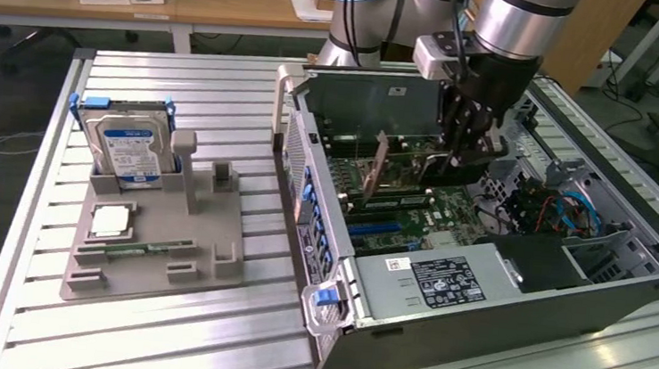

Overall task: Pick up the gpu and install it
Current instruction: 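Insert the gpu into the slot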

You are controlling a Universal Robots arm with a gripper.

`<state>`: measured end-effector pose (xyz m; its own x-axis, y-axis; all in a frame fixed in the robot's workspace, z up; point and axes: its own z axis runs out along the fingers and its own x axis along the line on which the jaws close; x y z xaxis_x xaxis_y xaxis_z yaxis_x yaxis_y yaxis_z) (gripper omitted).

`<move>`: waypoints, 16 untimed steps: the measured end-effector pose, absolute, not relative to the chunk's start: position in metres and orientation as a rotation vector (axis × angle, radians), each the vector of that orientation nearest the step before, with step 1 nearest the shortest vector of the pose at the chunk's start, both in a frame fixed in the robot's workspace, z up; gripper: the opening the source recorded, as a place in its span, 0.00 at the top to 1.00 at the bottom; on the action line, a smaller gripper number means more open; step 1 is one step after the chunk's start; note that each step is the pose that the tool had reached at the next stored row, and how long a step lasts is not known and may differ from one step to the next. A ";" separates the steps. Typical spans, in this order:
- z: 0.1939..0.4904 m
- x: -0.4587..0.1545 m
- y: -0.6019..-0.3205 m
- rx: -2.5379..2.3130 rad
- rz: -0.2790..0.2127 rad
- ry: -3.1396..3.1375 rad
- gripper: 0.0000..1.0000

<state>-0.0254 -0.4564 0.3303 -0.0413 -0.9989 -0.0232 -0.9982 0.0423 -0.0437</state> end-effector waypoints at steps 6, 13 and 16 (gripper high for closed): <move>0.325 -0.033 -0.456 -2.142 -0.024 2.233 0.74; 0.319 -0.039 -0.456 -2.143 -0.025 2.234 0.74; 0.316 -0.041 -0.456 -2.143 -0.026 2.234 0.74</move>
<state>-0.0412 -0.4564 0.3158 -0.0413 -0.9989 -0.0215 -0.9982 0.0422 -0.0436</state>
